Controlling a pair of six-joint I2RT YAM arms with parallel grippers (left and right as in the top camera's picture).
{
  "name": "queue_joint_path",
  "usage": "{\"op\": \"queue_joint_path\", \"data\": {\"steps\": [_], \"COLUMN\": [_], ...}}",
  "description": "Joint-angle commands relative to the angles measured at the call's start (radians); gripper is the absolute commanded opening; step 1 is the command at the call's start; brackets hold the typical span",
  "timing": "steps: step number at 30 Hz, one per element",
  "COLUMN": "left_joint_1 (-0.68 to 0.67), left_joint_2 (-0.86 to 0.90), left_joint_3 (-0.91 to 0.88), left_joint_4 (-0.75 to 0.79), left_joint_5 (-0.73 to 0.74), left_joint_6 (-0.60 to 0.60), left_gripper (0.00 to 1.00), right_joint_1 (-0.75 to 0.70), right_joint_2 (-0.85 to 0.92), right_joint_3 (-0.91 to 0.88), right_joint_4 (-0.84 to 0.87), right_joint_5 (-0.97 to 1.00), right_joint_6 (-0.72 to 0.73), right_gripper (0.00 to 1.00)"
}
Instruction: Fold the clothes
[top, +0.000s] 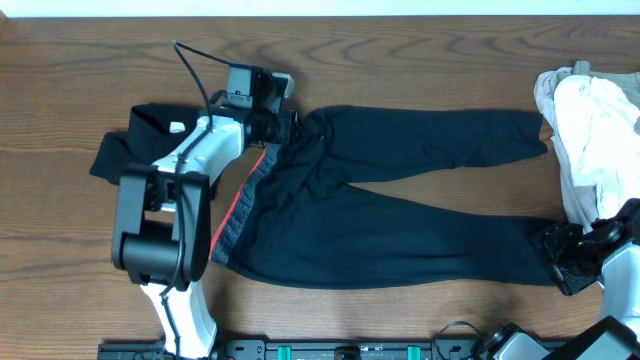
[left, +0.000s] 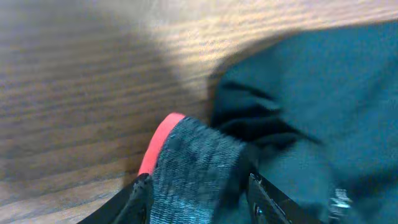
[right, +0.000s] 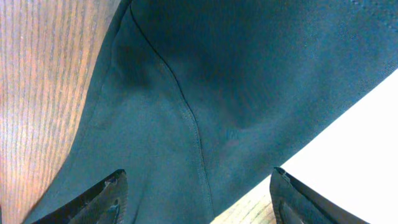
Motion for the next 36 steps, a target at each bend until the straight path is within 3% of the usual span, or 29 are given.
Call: {"op": "queue_joint_path", "data": {"steps": [1,6,7,8,12,18,24,31,33,34,36], "left_joint_1": [0.004,0.004,0.004,0.004,0.007,0.040,0.078,0.086,0.085,0.084,0.084], "left_joint_2": [0.038,0.073,0.082,0.089,0.088,-0.008,-0.127,-0.132,-0.132,-0.130,-0.120], "left_joint_3": [0.006,0.006,0.006,0.006,0.010,0.026,0.026,0.025,0.025,0.024,0.023], "left_joint_4": [-0.003,0.006,0.006,0.005,0.006,-0.009,-0.030,-0.092,-0.087,-0.081,-0.065], "left_joint_5": [-0.061,-0.062,-0.062,-0.062,-0.066,-0.223,-0.404,-0.525,-0.497,-0.458,-0.401], "left_joint_6": [0.019,0.034,0.035,0.034,0.041,-0.056,-0.073,-0.082,-0.087,-0.087,-0.087], "left_gripper": [0.53,0.53,0.49,0.43,0.06,0.06,0.06,0.06,0.06,0.08,0.25], "right_joint_1": [-0.010,-0.010,-0.010,-0.010,-0.010,-0.010,-0.010,-0.010,-0.010,-0.010,-0.010], "right_joint_2": [0.000,0.000,0.000,0.000,0.000,0.000,0.000,0.000,0.000,0.000,0.000], "right_joint_3": [-0.005,-0.005,-0.005,-0.005,-0.005,-0.005,-0.005,-0.005,-0.005,-0.005,-0.005], "right_joint_4": [-0.004,-0.006,-0.006,-0.007,-0.009,-0.011,-0.009,-0.005,0.000,0.003,0.006], "right_joint_5": [-0.008,-0.008,-0.010,-0.013,-0.027,-0.030,-0.030,-0.030,-0.030,-0.030,-0.030], "right_joint_6": [-0.015,-0.015,-0.015,-0.015,-0.015,-0.015,-0.015,-0.015,-0.015,-0.015,-0.015], "right_gripper": [0.71,0.70,0.70,0.70,0.70,0.70,0.70,0.70,0.70,0.70,0.70]}}
